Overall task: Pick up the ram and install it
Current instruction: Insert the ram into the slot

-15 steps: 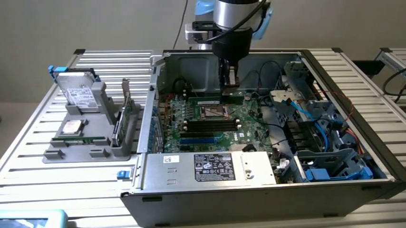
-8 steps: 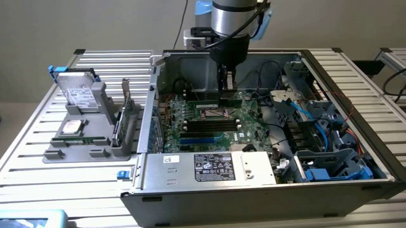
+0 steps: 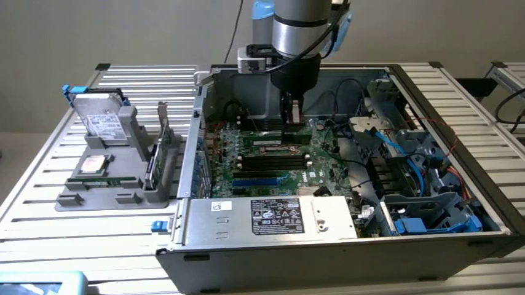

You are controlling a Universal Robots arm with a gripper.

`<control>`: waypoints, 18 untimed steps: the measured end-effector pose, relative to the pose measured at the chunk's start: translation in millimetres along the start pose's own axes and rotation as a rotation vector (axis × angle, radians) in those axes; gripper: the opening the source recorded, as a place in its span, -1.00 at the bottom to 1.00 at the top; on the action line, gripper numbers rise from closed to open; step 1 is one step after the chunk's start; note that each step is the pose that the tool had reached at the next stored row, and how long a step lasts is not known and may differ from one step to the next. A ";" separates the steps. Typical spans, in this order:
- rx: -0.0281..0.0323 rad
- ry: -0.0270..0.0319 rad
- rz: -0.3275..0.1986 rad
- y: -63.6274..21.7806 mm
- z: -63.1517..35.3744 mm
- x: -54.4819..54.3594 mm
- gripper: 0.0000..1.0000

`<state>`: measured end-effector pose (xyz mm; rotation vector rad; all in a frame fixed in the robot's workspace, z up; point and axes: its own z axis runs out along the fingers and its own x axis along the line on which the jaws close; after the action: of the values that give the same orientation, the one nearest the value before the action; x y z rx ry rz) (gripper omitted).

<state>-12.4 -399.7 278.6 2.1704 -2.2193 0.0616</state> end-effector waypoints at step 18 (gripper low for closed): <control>-0.0055 0.0217 -0.001 0.2 18.4 -6.7 -0.75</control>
<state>-12.4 -394.0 259.9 2.1572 -2.2045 0.0787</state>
